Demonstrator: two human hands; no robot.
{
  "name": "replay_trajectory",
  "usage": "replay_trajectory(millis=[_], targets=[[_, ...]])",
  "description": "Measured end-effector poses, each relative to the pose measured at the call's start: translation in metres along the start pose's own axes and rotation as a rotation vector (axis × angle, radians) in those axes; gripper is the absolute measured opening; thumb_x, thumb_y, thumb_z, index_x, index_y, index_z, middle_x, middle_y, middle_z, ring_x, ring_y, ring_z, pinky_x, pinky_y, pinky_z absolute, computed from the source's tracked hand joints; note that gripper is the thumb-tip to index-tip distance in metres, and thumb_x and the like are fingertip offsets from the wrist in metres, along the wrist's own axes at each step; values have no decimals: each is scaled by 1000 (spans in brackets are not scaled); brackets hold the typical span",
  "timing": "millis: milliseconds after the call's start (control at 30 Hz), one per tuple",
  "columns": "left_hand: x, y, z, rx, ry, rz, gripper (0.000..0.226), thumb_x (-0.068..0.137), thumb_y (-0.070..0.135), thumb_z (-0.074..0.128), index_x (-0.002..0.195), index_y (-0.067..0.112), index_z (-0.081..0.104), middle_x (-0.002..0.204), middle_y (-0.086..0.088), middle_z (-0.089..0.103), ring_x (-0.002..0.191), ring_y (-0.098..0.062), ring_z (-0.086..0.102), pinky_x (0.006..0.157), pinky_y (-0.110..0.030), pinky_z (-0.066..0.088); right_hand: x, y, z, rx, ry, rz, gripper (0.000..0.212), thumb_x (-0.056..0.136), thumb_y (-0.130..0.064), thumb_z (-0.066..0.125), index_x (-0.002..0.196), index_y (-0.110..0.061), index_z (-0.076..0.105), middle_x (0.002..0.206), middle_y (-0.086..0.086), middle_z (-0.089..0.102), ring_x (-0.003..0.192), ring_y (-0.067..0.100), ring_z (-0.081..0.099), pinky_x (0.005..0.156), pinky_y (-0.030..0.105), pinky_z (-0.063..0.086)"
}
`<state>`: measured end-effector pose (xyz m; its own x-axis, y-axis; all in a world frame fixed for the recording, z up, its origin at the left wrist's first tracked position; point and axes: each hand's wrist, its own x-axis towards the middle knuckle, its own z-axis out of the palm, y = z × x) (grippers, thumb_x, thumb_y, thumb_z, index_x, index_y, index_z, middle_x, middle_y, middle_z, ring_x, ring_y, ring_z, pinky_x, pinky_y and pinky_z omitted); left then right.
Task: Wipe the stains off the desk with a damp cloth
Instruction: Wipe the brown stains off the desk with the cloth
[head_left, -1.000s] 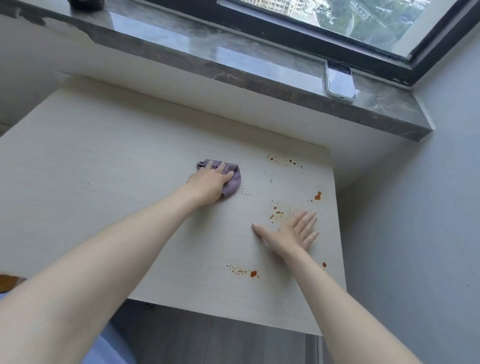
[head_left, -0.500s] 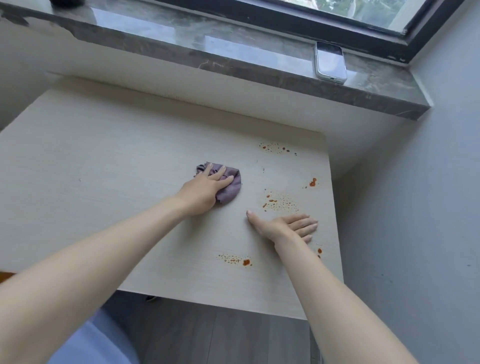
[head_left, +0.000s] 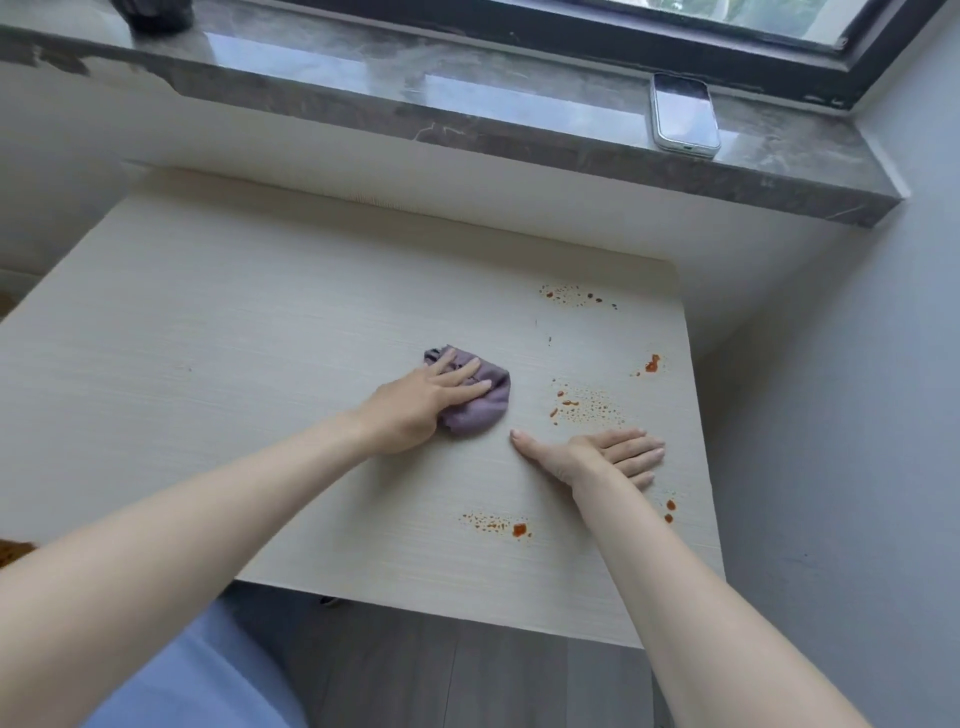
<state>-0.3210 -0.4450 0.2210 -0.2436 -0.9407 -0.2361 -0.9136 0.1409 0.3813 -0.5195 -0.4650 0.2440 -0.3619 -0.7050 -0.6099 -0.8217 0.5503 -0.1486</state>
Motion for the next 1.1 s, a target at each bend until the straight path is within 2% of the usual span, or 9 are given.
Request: replay_trajectory(millis=[200,467,633,767,833,900,967,1033,1100], targets=[[29,32,-11,22,152,-340,58,94,10,36,149,24,23,159,0,10,144,-32,7,109,-47,26,1,2,0,10,-7,-7,159,47,-79,71,141,7,-25,149,25,-30,140,32,-29,113,45,-14],[-22,36,17,81,41,-45,75,93,12,40,149,34,-5,159,8,-4,146,-20,-8,119,-40,6,6,2,2,-34,3,3,159,47,-77,72,141,8,-24,149,27,-29,140,33,-29,114,46,-13],[-52,-10,24,-38,136,-605,93,87,68,34,146,23,-23,153,3,-31,142,-23,-26,111,-55,-11,2,2,3,-20,22,-20,159,47,-79,70,141,8,-24,149,27,-29,140,34,-28,113,46,-14],[-50,-9,25,-44,76,-653,95,84,74,25,149,17,-15,154,-1,-28,142,-25,-26,113,-57,-8,-2,1,5,-5,26,-23,156,51,-81,67,142,7,-23,149,27,-28,139,34,-29,112,46,-16],[-50,-9,22,-67,65,-653,96,84,75,26,149,18,-14,154,0,-28,142,-25,-26,113,-56,-8,-10,-1,5,-103,124,-134,141,64,-74,63,144,4,-22,149,26,-30,139,34,-30,111,47,-18],[-51,-9,19,-77,60,-657,96,84,75,27,150,19,-14,154,1,-28,142,-24,-26,113,-56,-9,-13,-7,8,-184,227,-464,114,81,-42,64,146,-2,-21,151,20,-30,140,30,-30,111,43,-19],[-53,-10,18,-81,46,-651,96,84,75,27,149,19,-15,154,1,-29,142,-24,-27,113,-56,-9,-21,-20,14,-132,145,-762,97,82,-8,55,150,-9,-14,157,10,-21,143,23,-24,112,37,-18],[-53,-12,17,-93,26,-643,97,83,75,28,149,19,-17,153,1,-30,141,-24,-28,112,-56,-10,-29,-29,27,-152,43,-899,85,85,-7,48,152,-11,-4,159,6,-13,145,19,-18,115,35,-15],[-52,-15,17,-109,6,-639,98,83,75,29,148,19,-18,152,1,-32,140,-23,-29,112,-56,-10,-33,-33,46,-240,25,-932,77,92,-21,41,152,-12,-5,158,6,-16,144,19,-21,115,36,-17]])
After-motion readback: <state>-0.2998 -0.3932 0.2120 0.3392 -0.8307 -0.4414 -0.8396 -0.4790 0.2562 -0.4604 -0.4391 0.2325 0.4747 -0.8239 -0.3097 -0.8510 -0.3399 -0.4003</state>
